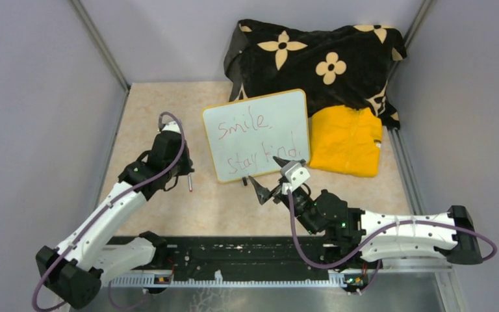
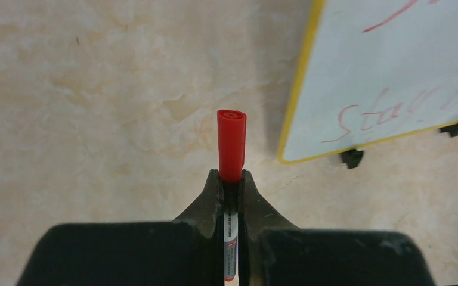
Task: Write a sentence on the whiteboard
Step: Place the whiteboard marker at the center of the board.
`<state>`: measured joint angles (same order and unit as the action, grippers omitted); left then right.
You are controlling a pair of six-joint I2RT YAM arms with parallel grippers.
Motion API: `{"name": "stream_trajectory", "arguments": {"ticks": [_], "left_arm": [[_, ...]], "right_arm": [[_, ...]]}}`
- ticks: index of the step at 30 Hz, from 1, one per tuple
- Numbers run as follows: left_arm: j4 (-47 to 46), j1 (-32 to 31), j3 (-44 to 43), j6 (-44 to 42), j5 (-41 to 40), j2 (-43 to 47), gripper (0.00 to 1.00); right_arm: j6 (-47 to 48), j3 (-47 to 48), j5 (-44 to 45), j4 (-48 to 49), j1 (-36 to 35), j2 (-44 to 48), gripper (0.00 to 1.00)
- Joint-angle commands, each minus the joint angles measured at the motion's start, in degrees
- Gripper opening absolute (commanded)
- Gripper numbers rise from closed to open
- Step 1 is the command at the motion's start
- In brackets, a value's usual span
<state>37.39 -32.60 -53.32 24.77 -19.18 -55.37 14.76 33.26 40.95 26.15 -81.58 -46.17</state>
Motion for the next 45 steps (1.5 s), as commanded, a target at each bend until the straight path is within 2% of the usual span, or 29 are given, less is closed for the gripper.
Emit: {"name": "stream_trajectory", "arguments": {"ticks": [1,6,15,20,31,37,45], "left_arm": [[-1.88,9.69,3.67,-1.37,8.38,-1.66,0.00],[-6.58,16.87,4.68,-2.96,15.25,-7.29,0.00],[-12.67,21.78,-1.15,-4.23,20.65,-24.32,0.00],[-13.37,22.64,-2.30,-6.08,19.71,-29.82,0.00],[-14.08,22.76,-0.34,-8.02,16.48,-33.36,0.01],[-14.56,22.76,-0.84,-8.01,17.58,-35.88,0.05],[-14.00,22.76,-2.22,-7.68,18.50,-40.09,0.06]], "right_arm": [[-3.02,0.06,3.69,-0.63,0.00,2.38,0.80],[-5.65,-2.37,5.00,-1.86,0.00,5.63,0.80],[-11.29,-2.59,6.43,-3.86,0.55,4.20,0.79],[-13.02,-2.71,7.20,-5.99,0.93,4.14,0.79],[-11.44,-1.23,7.48,-5.59,1.93,2.08,0.78],[-9.93,-0.33,7.23,-4.08,2.09,0.38,0.78],[-9.45,-0.16,6.97,-3.78,2.12,0.16,0.78]]}}
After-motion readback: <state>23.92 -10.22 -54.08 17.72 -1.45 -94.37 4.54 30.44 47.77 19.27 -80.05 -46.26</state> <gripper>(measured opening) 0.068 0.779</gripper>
